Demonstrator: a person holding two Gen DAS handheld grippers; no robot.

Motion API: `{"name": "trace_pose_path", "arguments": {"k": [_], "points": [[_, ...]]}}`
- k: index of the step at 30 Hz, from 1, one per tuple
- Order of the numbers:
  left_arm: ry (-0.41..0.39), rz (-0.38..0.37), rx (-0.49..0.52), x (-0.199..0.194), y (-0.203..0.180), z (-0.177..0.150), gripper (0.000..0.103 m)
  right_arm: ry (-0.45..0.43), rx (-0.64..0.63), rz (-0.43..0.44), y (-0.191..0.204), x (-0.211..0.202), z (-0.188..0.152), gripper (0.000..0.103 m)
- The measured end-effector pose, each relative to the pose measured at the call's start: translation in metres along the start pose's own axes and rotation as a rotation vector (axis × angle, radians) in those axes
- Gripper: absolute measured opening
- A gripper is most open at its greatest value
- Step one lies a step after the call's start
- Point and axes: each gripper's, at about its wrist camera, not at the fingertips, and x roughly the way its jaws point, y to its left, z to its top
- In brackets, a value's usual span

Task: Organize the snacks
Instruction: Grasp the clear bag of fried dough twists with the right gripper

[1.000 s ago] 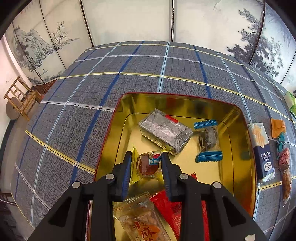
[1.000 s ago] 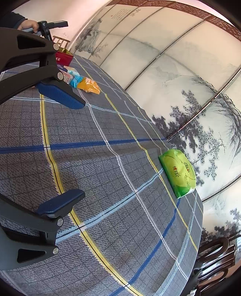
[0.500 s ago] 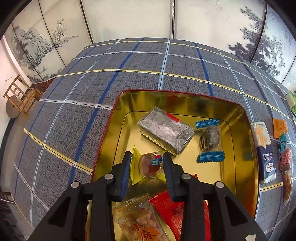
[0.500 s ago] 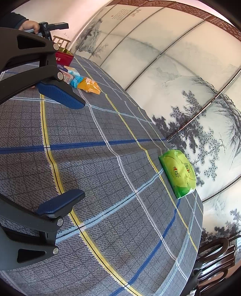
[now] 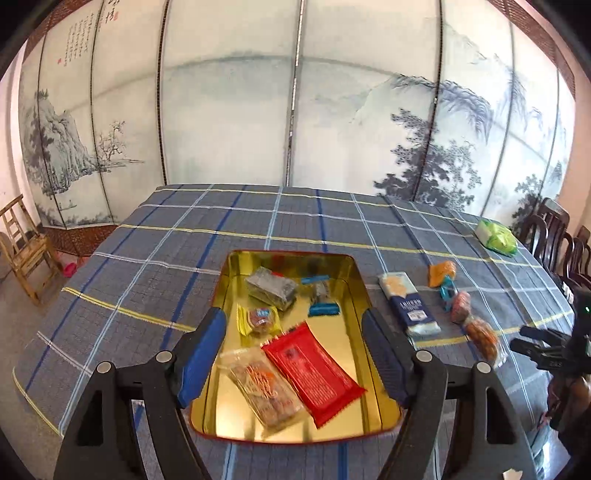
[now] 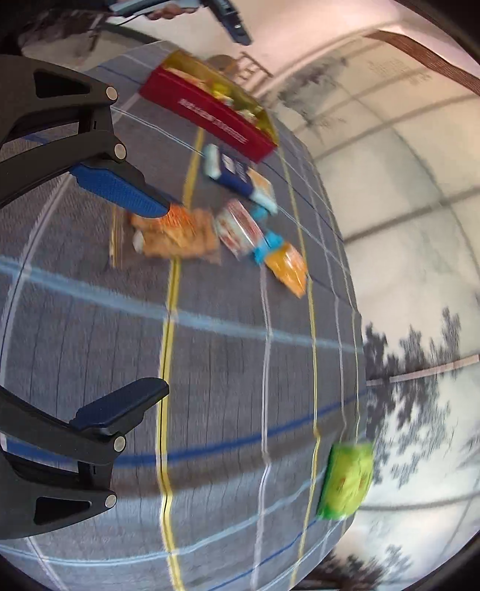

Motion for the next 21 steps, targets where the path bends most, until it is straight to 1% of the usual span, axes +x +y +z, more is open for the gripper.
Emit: {"name": "trace_pose_path", "arguments": {"k": [2, 5, 6, 7, 8, 10, 11, 13, 17, 20, 21], "points": [[0.014, -0.028, -0.018, -0.009, -0.003, -0.021, 0.073, 0.024, -0.066, 0.030, 0.025, 0.012, 0.002, 0.089], [0.038, -0.077, -0.043, -0.016, -0.008, -0.054, 0.072, 0.047, -0.071, 0.052, 0.039, 0.028, 0.007, 0.086], [0.041, -0.084, -0.048, -0.018, -0.010, -0.064, 0.072, 0.060, -0.064, 0.051, 0.040, 0.033, 0.007, 0.082], [0.040, -0.083, -0.054, -0.022, -0.012, -0.074, 0.072, 0.071, -0.054, 0.053, 0.040, 0.037, 0.009, 0.075], [0.038, -0.082, -0.062, -0.025, -0.012, -0.085, 0.072, 0.083, -0.048, 0.056, 0.040, 0.041, 0.010, 0.070], [0.039, -0.081, -0.083, -0.032, -0.009, -0.103, 0.072, 0.097, -0.048, 0.024, 0.042, 0.048, 0.012, 0.054], [0.038, -0.082, -0.095, -0.034, -0.007, -0.110, 0.072, 0.106, -0.048, 0.009, 0.042, 0.050, 0.011, 0.051], [0.043, -0.080, -0.127, -0.038, -0.002, -0.122, 0.072, 0.099, -0.055, -0.009, 0.042, 0.050, 0.010, 0.042], [0.053, -0.070, -0.159, -0.043, 0.008, -0.137, 0.071, 0.085, -0.055, -0.031, 0.042, 0.049, 0.010, 0.041], [0.050, -0.064, -0.170, -0.046, 0.011, -0.138, 0.070, 0.081, -0.055, -0.047, 0.042, 0.048, 0.010, 0.040], [0.045, -0.062, -0.174, -0.047, 0.012, -0.138, 0.070, 0.072, -0.056, -0.066, 0.042, 0.046, 0.010, 0.040]]}}
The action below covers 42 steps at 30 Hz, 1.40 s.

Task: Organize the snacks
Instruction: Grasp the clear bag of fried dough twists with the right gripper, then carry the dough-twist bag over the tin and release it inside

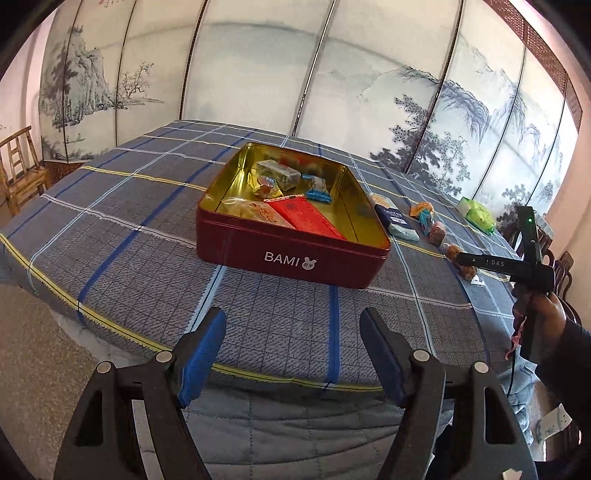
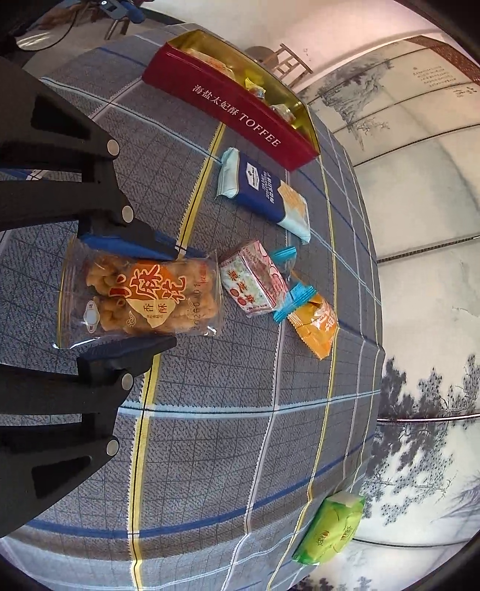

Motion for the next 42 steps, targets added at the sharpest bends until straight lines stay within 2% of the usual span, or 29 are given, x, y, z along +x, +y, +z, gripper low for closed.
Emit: {"name": "trace_pose_path", "arguments": {"k": [5, 12, 18, 30, 42], "points": [[-0.015, -0.008, 0.000, -0.005, -0.003, -0.001, 0.070, -0.036, 0.028, -0.100, -0.016, -0.016, 0.010, 0.040], [0.007, -0.017, 0.011, -0.007, -0.009, -0.007, 0.070, -0.081, 0.076, -0.239, -0.043, -0.025, 0.051, 0.040], [0.002, -0.007, -0.001, -0.014, -0.007, -0.008, 0.070, -0.095, 0.077, -0.298, -0.043, -0.014, 0.082, 0.040], [0.006, 0.011, -0.018, -0.016, -0.001, -0.008, 0.070, -0.117, 0.062, -0.313, -0.015, 0.001, 0.124, 0.040], [0.029, 0.025, -0.025, -0.014, 0.002, -0.011, 0.070, -0.133, 0.007, -0.273, 0.031, 0.012, 0.145, 0.040]]}}
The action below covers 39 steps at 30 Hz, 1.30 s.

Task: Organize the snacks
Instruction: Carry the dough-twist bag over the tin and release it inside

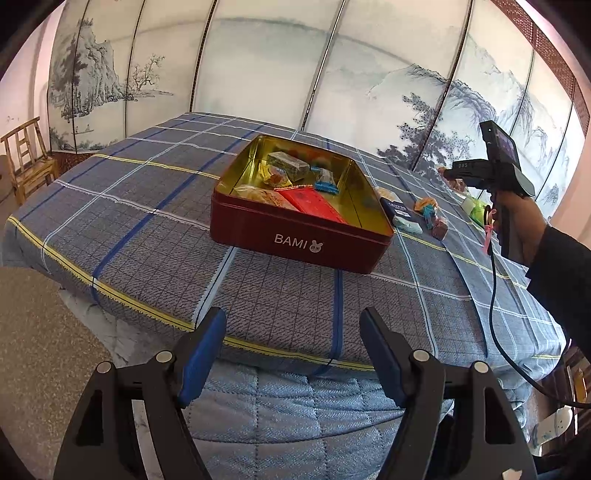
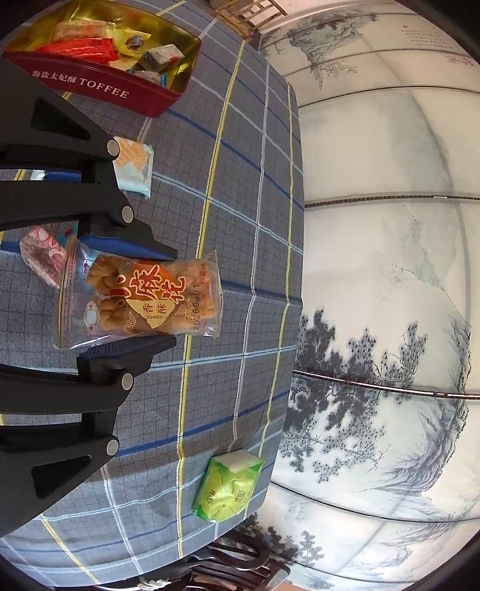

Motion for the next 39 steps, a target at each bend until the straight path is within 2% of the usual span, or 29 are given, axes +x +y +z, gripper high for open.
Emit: {"name": "trace_pose_path", "arguments": {"k": [25, 39], "points": [[0.022, 0.010, -0.033, -0.001, 0.017, -0.008, 0.070, -0.026, -0.147, 0.185, 0.139, -0.026, 0.000, 0.040], [0.023, 0.016, -0.052, -0.001, 0.023, -0.012, 0.070, 0.002, -0.190, 0.282, 0.188, -0.035, -0.020, 0.040]]}}
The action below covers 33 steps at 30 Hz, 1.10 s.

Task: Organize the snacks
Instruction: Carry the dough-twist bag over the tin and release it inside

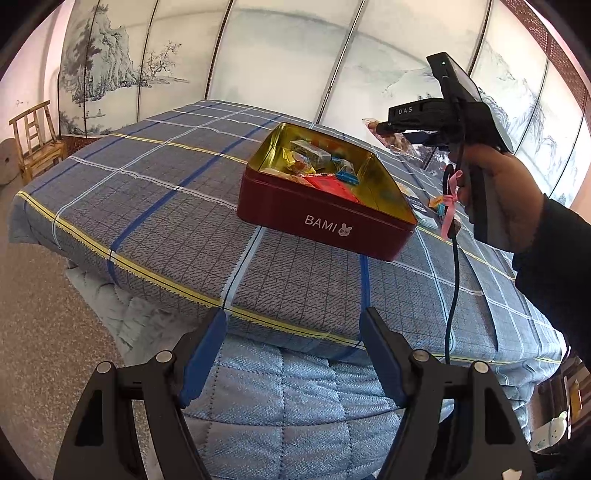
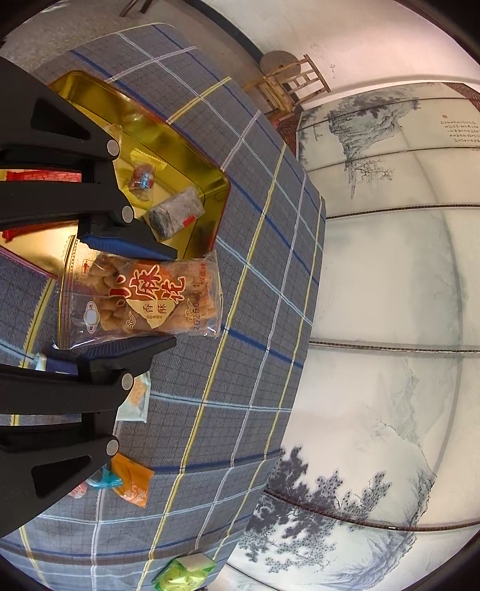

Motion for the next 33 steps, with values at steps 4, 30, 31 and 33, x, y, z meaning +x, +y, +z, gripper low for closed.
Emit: {"name": "trace_pose_path", "arguments": {"k": [4, 30, 31, 33], "points": [[0.003, 0.001, -0.005, 0.001, 0.001, -0.001, 0.070, 0.013, -0.004, 0.028, 0.014, 0.002, -0.006, 0.040], [0.031, 0.056, 0.057, 0.004, -0.017, 0.002, 0.070, 0.078, -0.010, 0.238, 0.040, 0.030, -0.049, 0.042], [0.028, 0.057, 0.071, 0.003, -0.021, 0.003, 0.070, 0.044, -0.001, 0.266, 0.035, 0.020, -0.047, 0.043], [0.022, 0.055, 0.105, 0.003, -0.030, 0.007, 0.070, -0.042, 0.012, 0.314, 0.020, -0.005, -0.045, 0.052]]}}
